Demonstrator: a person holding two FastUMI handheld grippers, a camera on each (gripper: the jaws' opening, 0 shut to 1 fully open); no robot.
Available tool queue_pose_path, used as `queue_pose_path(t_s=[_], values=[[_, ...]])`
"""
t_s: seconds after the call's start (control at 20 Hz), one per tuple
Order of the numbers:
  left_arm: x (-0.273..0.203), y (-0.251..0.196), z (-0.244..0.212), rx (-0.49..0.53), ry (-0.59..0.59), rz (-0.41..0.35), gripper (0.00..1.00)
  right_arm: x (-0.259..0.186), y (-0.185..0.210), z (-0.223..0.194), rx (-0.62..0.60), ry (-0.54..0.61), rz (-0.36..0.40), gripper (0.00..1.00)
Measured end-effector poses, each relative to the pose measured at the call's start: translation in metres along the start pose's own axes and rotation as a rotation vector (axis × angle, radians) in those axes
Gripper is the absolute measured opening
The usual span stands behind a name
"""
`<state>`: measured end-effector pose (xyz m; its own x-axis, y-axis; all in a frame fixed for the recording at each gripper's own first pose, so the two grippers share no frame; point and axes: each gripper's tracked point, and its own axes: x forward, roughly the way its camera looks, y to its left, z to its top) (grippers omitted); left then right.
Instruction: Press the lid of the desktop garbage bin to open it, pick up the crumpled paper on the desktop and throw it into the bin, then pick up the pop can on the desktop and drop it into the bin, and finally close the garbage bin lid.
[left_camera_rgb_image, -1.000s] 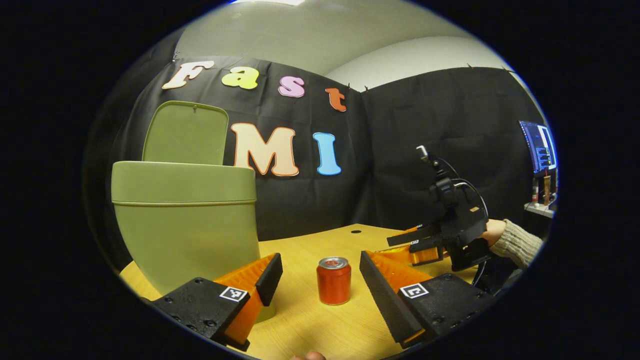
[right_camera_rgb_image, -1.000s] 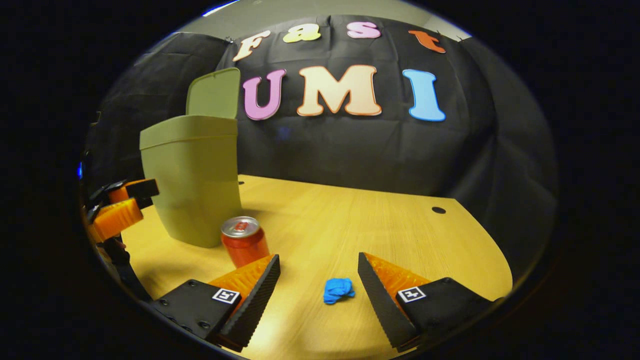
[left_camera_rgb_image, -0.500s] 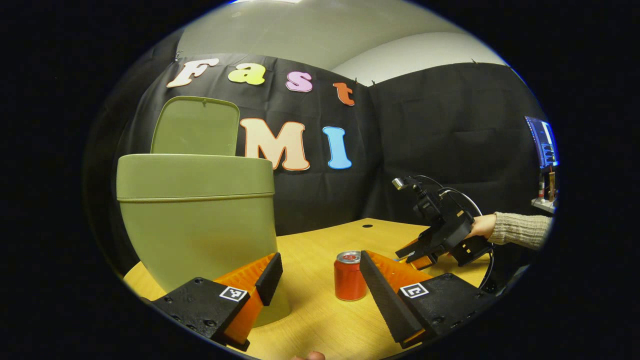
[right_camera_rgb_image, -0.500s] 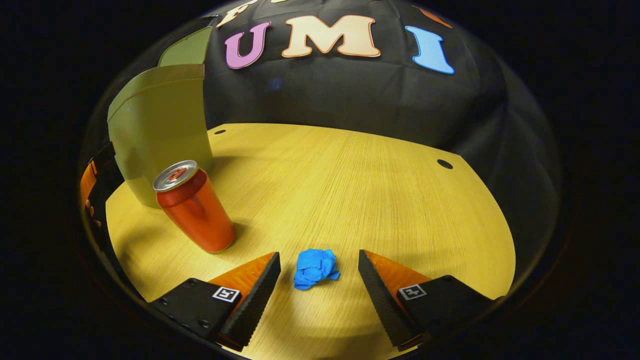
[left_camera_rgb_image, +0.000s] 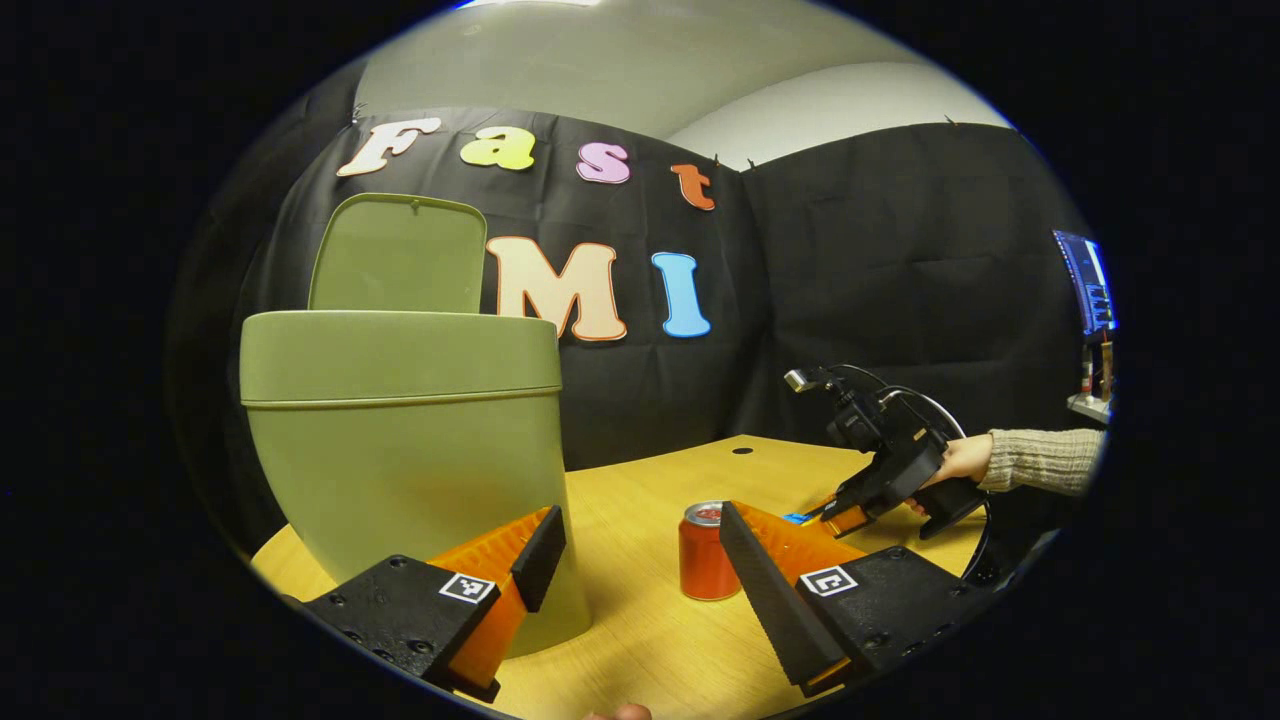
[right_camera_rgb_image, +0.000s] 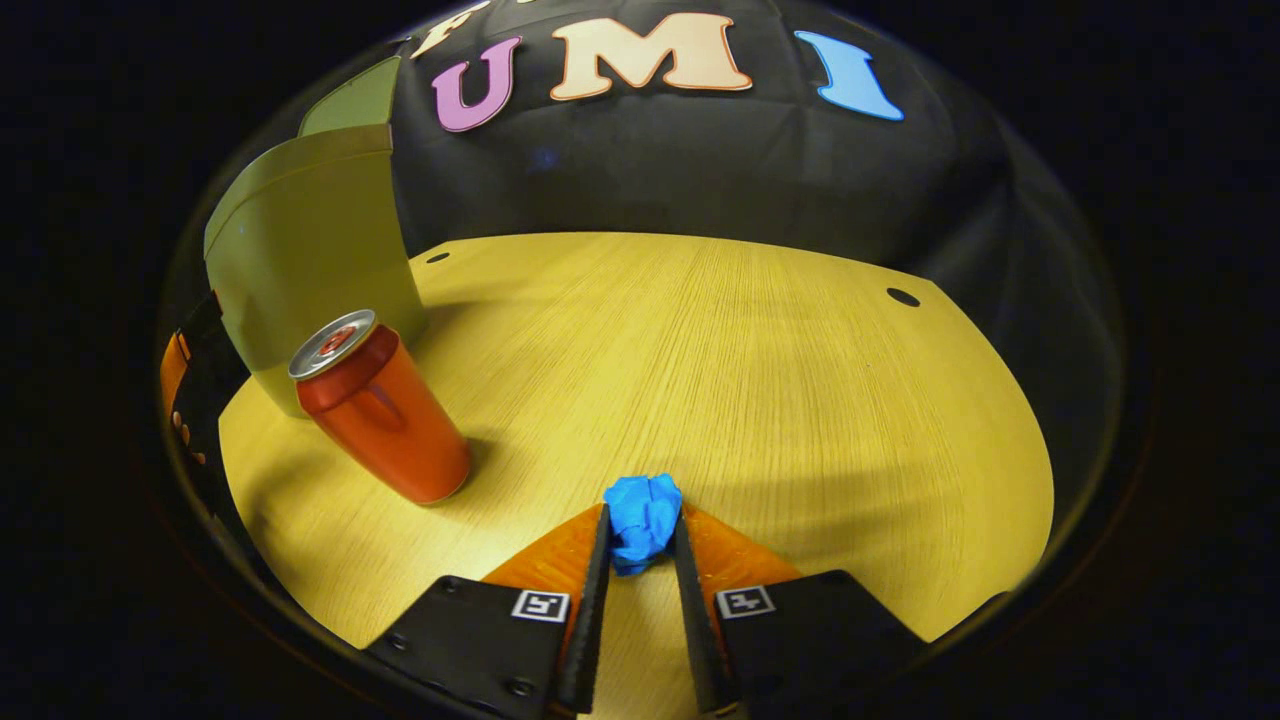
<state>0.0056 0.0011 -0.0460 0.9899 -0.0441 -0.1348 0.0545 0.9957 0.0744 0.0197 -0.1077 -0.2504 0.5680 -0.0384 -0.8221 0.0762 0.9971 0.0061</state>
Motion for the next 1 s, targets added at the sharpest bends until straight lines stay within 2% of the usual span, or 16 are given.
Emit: queue_pose_path(t_s=[0.05,0.2,0.3,0.6,0.8,0.9,1.0], values=[[0.000,0.001,0.001,0.000,-0.001,0.001,0.94,-0.001,0.000,-0.001,0.002,0.001,-0.001,0.26],[0.000,0.001,0.002,0.001,-0.004,0.001,0.95,-0.009,0.004,0.007,0.010,-0.018,0.018,0.23],[0.000,-0.001,0.000,0.001,0.002,-0.003,0.94,-0.026,0.009,0.022,0.015,-0.058,0.032,0.25],[0.001,-0.005,-0.005,-0.013,0.023,-0.013,0.95,-0.089,0.041,0.114,-0.056,-0.215,0.065,0.25],[0.000,-0.008,-0.007,-0.017,0.037,-0.021,0.95,-0.129,0.088,0.183,-0.145,-0.319,0.114,0.25],[-0.002,-0.009,-0.007,-0.024,0.041,-0.021,0.95,-0.148,0.123,0.217,-0.186,-0.381,0.162,0.22],[-0.002,-0.010,-0.007,-0.033,0.043,-0.028,0.95,-0.156,0.162,0.245,-0.224,-0.433,0.219,0.25]])
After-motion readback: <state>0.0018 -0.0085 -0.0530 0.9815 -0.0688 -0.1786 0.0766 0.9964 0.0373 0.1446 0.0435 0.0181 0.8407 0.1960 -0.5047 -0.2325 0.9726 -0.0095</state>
